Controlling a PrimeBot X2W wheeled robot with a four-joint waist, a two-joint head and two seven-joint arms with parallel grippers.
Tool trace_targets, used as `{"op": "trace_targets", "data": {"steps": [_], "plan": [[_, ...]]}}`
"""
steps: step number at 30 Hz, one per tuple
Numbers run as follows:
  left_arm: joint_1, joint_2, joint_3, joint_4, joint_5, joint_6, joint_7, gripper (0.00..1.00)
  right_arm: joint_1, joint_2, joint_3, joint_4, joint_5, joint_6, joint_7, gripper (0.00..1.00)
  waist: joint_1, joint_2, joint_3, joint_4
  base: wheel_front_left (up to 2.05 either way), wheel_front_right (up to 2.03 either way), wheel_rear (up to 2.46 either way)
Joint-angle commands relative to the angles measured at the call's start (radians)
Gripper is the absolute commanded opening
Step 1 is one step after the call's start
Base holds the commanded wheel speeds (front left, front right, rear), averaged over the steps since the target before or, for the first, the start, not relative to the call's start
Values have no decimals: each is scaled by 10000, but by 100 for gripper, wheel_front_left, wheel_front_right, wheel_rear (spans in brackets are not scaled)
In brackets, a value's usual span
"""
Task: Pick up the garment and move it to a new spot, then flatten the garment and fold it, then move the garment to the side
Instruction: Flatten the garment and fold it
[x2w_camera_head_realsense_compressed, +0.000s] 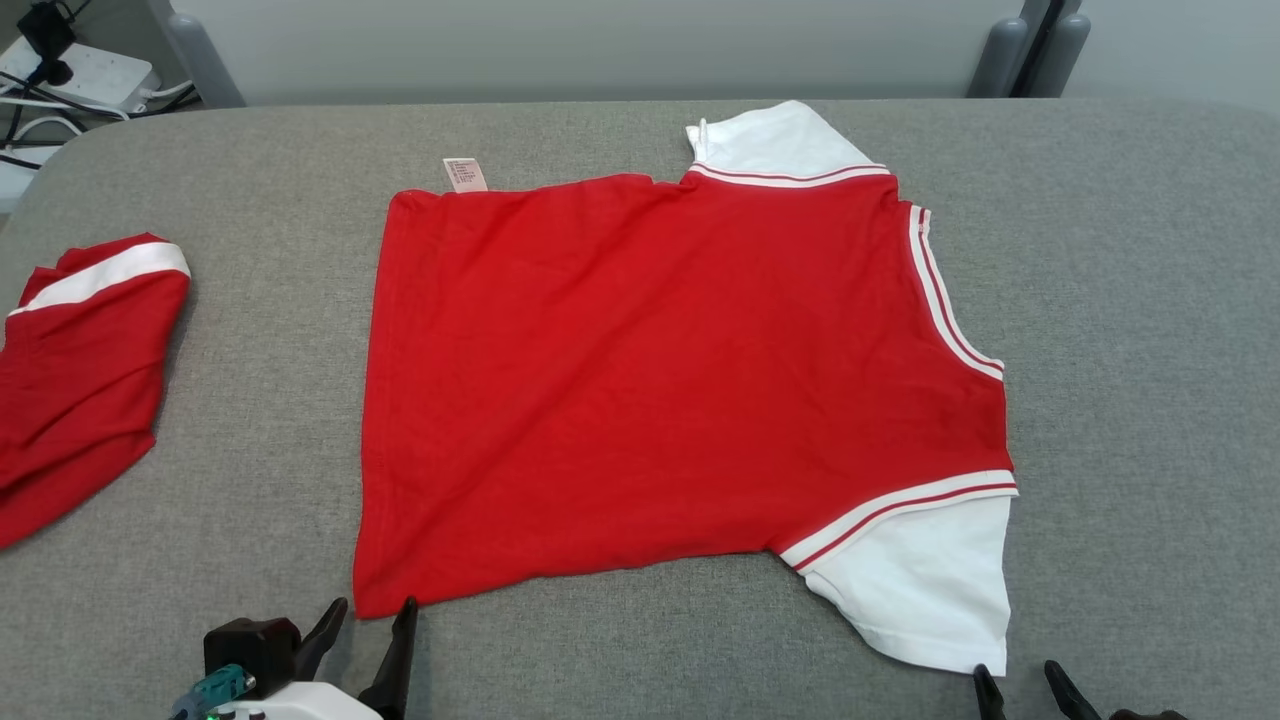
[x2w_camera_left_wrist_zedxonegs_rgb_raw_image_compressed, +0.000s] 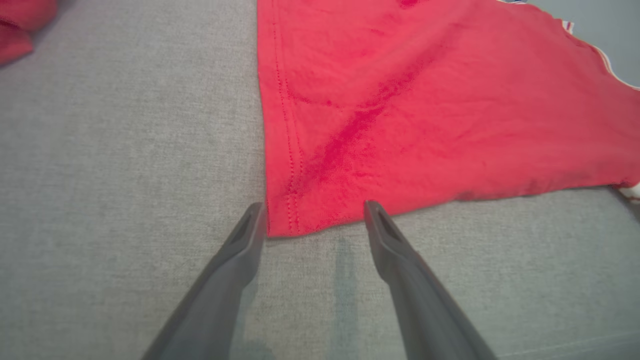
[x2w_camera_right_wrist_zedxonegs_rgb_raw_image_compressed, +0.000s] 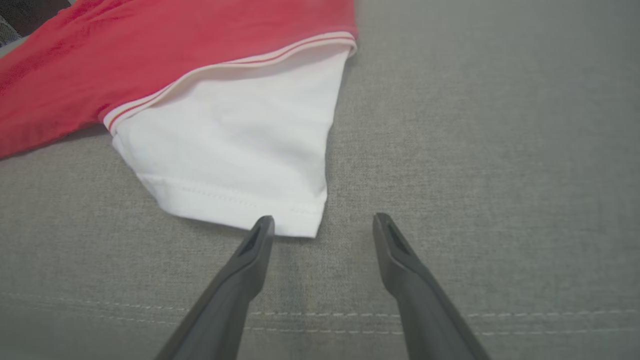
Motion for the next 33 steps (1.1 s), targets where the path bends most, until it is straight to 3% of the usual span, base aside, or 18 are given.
{"op": "trace_targets", "data": {"steps": [1,16,18,19,20,21,22,23,33], "plan": [[-566,225,391,26,-65,-121,-75,100,-393,-99,301,-60,138,12,-15,100,0,0,47,-33,0,0,0],[-1272,147,406,1495,-864,-1091,694,100,-1173,-129,898,999,487,12,165,100,0,0,221,46,0,0,0],[-1343,129,375,1572,-987,-1224,881,91,-1231,-157,965,1091,517,12,226,100,0,0,237,74,0,0,0],[-1386,145,355,1606,-981,-1247,920,79,-1261,-166,1003,1135,536,12,272,86,0,0,244,80,0,0,0],[-1414,138,332,1632,-1022,-1305,992,44,-1299,-176,1020,1150,538,12,261,68,0,0,250,81,0,0,0],[-1443,120,333,1647,-1083,-1367,1045,27,-1326,-184,1043,1188,550,12,288,47,0,0,257,82,0,0,0],[-1472,135,306,1675,-1076,-1382,1093,0,-1362,-189,1060,1217,571,12,305,35,0,0,262,73,0,0,0],[-1482,107,285,1698,-1138,-1429,1179,0,-1401,-202,1062,1234,571,12,300,2,0,0,267,65,0,0,0],[-1237,185,246,1299,-1289,-1408,1342,0,-870,-276,778,932,948,12,523,0,0,0,86,114,0,0,0]]}}
